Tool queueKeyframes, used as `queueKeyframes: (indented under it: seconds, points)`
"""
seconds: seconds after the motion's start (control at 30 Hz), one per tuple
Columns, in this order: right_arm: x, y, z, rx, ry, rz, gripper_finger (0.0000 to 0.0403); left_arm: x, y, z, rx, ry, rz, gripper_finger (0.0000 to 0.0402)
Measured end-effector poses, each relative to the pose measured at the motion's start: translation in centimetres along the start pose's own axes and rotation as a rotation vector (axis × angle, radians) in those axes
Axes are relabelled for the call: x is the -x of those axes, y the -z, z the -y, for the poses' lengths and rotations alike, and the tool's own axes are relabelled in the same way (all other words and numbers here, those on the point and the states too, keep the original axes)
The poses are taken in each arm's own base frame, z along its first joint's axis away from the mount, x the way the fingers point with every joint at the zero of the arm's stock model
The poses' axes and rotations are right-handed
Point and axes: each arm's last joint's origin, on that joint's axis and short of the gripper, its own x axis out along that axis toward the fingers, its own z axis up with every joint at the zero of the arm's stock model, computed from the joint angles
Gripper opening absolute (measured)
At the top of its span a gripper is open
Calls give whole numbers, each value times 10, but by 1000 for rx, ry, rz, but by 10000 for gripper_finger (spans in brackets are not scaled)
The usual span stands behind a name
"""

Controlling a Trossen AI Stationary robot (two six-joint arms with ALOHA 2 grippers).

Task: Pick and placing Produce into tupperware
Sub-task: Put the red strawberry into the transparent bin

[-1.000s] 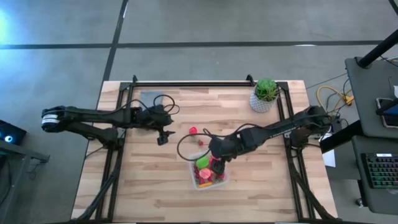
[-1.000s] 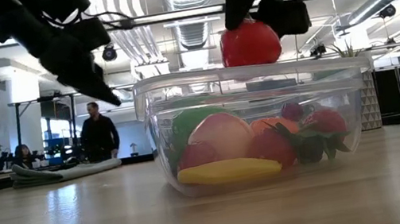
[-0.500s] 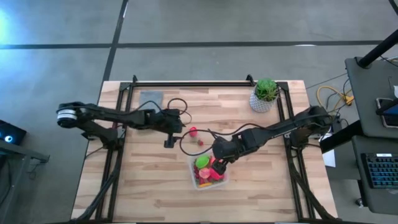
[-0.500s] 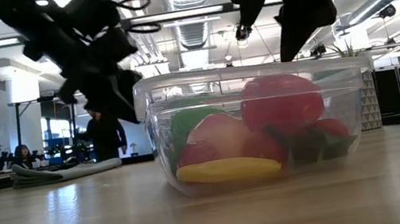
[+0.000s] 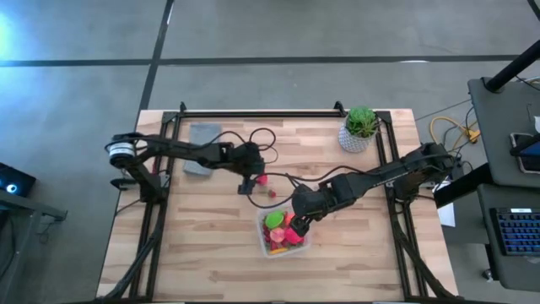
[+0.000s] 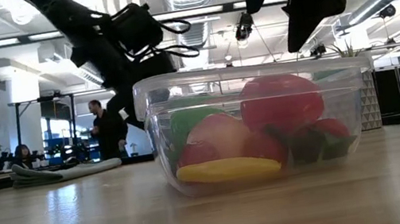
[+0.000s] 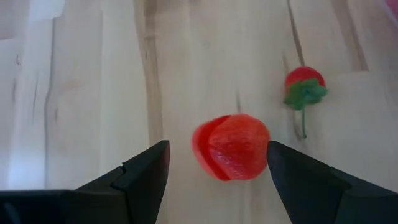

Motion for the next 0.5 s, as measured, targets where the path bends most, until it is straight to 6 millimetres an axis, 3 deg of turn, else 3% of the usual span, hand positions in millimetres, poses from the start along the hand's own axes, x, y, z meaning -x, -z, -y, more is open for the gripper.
queueKeyframes:
  seconds: [0.3,0.5]
  points:
    - [0,0,1,0,15,18,364,-5,-4,-3,49,124,-25,254]
    - [0,0,1,7,22,22,364,-13,-2,-3,70,115,-37,254]
